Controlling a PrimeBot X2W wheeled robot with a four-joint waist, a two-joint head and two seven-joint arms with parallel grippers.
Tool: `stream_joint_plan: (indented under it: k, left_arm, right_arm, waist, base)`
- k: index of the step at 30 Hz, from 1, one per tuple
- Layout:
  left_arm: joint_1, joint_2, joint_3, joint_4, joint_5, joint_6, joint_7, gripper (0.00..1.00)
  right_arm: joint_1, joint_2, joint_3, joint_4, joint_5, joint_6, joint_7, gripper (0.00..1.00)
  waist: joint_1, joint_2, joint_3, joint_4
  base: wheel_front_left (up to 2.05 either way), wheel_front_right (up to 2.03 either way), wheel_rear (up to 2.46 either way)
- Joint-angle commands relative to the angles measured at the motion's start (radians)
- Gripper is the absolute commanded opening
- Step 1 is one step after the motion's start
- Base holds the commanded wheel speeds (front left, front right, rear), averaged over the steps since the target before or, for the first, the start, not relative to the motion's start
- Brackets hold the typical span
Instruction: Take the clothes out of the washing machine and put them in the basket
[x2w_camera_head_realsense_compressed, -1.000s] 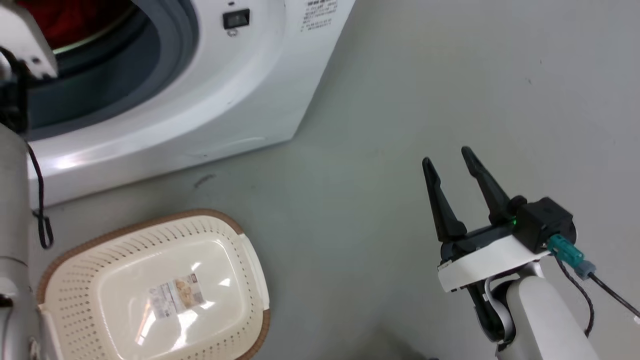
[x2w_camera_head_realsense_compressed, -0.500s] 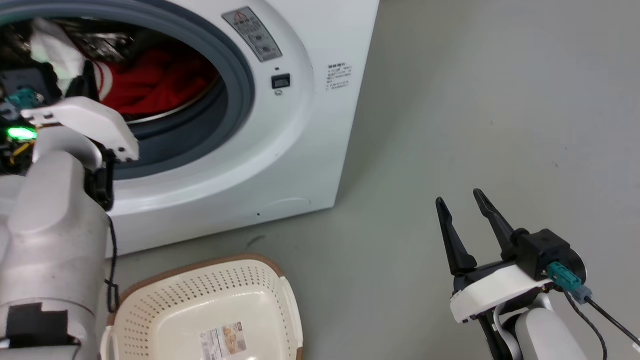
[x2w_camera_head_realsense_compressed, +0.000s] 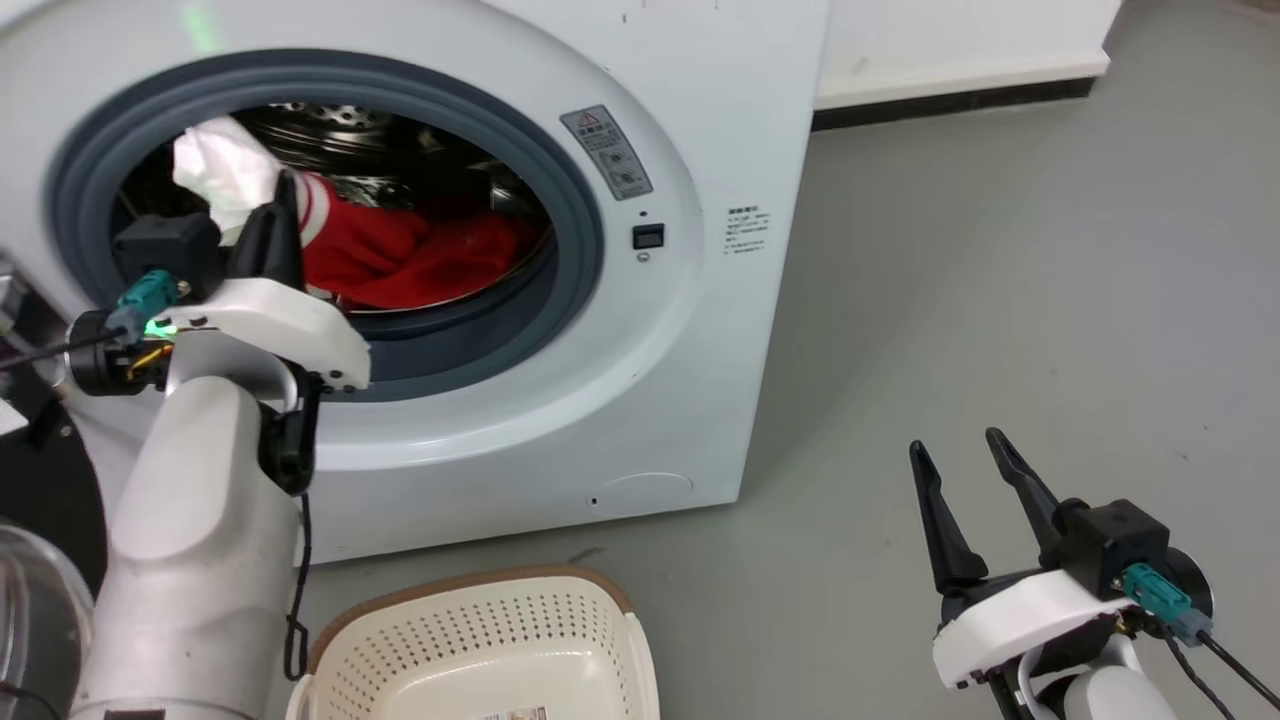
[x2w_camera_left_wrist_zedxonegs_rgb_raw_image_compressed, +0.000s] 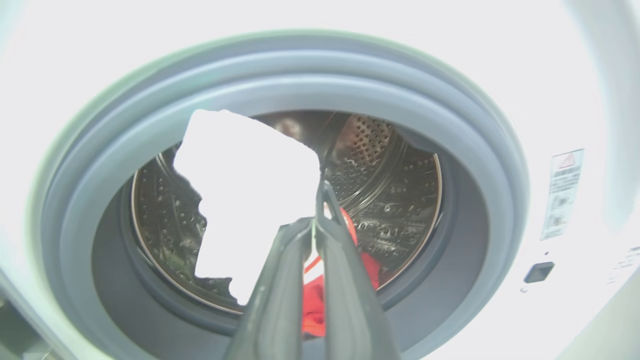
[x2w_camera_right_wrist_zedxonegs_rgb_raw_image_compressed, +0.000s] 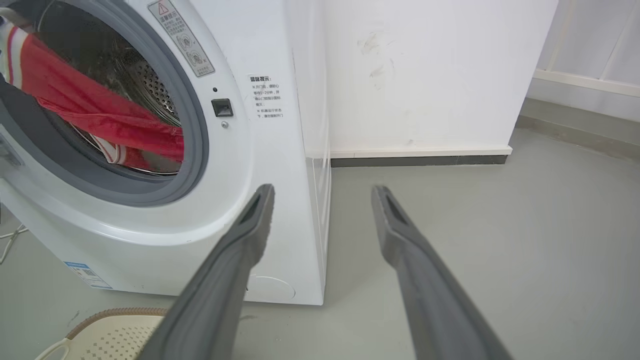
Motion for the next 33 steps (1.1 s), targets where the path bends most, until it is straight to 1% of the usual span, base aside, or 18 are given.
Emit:
stream_joint_plan:
  k: [1, 6, 12, 20, 24, 26, 29, 33]
  left_arm:
    - [0.032, -0.011, -0.005, -0.054, 0.010, -0.003, -0.007, 0.00]
    - [0.110, -0.035, -0.020, -0.239, 0.012, 0.001, -0.006, 0.00]
    - [0.215, -0.056, -0.038, -0.505, 0.007, 0.024, 0.016, 0.00]
    - [0.387, -0.061, -0.055, -0.899, 0.010, 0.076, 0.102, 0.00]
    - [0.469, -0.065, -0.069, -1.045, 0.013, 0.097, 0.140, 0.00]
    - [0.515, -0.068, -0.069, -1.085, 0.006, 0.110, 0.160, 0.00]
    - [0.592, -0.081, -0.066, -1.104, -0.009, 0.137, 0.186, 0.00]
    - [0.709, -0.101, -0.053, -1.038, -0.032, 0.175, 0.198, 0.00]
  right_arm:
    - [0.017, 0.000, -0.003, -0.014, -0.005, -0.001, 0.008, 1.00]
    - [0.039, 0.000, -0.006, -0.043, -0.005, -0.001, 0.024, 1.00]
    - [0.057, 0.000, -0.010, -0.063, -0.009, -0.001, 0.038, 1.00]
    - [0.071, 0.000, -0.017, -0.089, -0.018, -0.001, 0.059, 1.00]
    - [0.077, 0.000, -0.022, -0.100, -0.019, -0.001, 0.065, 1.00]
    - [0.075, 0.000, -0.018, -0.103, -0.021, -0.001, 0.070, 1.00]
    - [0.071, 0.000, -0.016, -0.109, -0.022, -0.001, 0.073, 1.00]
    - [0.067, 0.000, -0.013, -0.118, -0.026, -0.001, 0.074, 1.00]
  waist:
    - [0.0003, -0.0001, -0.024, 0.027]
    - [0.0003, -0.0001, -0.043, 0.058]
    - [0.0003, -0.0001, -0.055, 0.090]
    - [0.0003, -0.0001, -0.055, 0.123]
    - [0.0003, -0.0001, -0.053, 0.141]
    - [0.0003, -0.0001, -0.051, 0.147]
    - [0.0003, -0.0001, -0.046, 0.152]
    - [0.0003, -0.0001, -0.028, 0.158]
  base:
    - [0.00, 0.00, 0.00]
    - [0.00, 0.00, 0.00]
    - [0.00, 0.00, 0.00]
    - [0.00, 0.00, 0.00]
    - [0.00, 0.00, 0.00]
    - [0.00, 0.00, 0.00]
    - [0.00, 0.00, 0.00]
    - [0.00, 0.00, 0.00]
